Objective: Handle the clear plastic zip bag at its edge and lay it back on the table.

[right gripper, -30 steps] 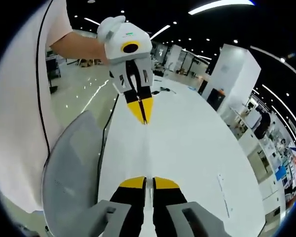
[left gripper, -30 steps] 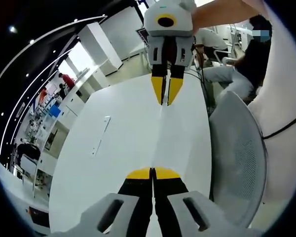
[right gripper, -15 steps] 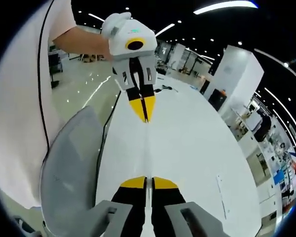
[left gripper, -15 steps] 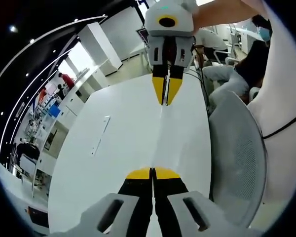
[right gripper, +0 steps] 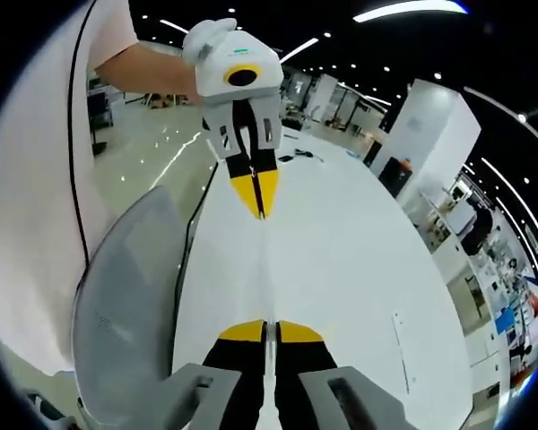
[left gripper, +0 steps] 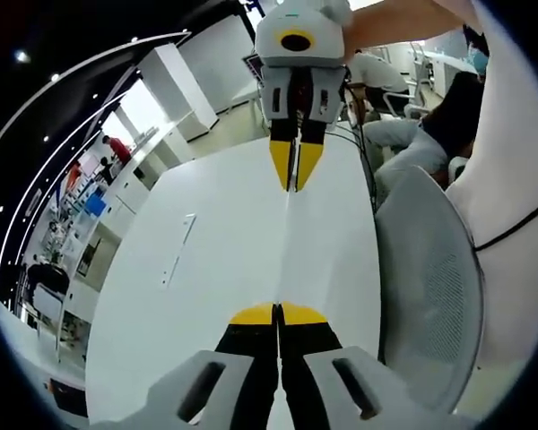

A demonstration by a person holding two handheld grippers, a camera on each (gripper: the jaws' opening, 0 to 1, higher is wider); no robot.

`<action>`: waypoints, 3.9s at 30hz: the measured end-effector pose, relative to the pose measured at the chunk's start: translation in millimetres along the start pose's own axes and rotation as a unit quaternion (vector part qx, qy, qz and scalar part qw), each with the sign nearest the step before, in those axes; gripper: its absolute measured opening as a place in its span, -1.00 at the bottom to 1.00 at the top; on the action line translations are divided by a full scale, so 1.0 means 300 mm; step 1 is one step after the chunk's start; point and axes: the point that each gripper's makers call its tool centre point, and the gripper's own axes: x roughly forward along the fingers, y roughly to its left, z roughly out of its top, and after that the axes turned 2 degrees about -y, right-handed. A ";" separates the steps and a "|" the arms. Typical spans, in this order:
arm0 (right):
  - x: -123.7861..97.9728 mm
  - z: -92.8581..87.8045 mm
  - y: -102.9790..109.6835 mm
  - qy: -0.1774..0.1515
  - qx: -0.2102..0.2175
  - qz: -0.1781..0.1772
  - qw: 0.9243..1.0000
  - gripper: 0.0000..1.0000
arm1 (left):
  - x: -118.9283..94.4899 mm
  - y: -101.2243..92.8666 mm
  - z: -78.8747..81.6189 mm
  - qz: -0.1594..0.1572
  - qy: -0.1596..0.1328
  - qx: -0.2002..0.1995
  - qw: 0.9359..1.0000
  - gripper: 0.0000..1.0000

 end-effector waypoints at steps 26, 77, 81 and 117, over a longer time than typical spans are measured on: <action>-0.019 -0.030 -0.006 0.015 0.000 -0.003 1.000 -1.00 | 0.000 -0.004 -0.002 -0.003 -0.001 -0.007 1.000 -1.00; -0.052 0.065 -0.018 -0.029 0.049 0.006 0.998 -0.86 | -0.003 0.005 0.056 0.022 -0.035 0.039 0.998 -1.00; -0.050 0.074 -0.014 -0.031 0.053 0.009 0.998 -0.87 | -0.003 0.002 0.052 0.023 -0.036 0.039 0.998 -1.00; -0.035 0.106 0.006 -0.010 0.043 0.041 0.998 -0.95 | -0.016 -0.010 0.074 0.038 -0.047 0.013 0.998 -1.00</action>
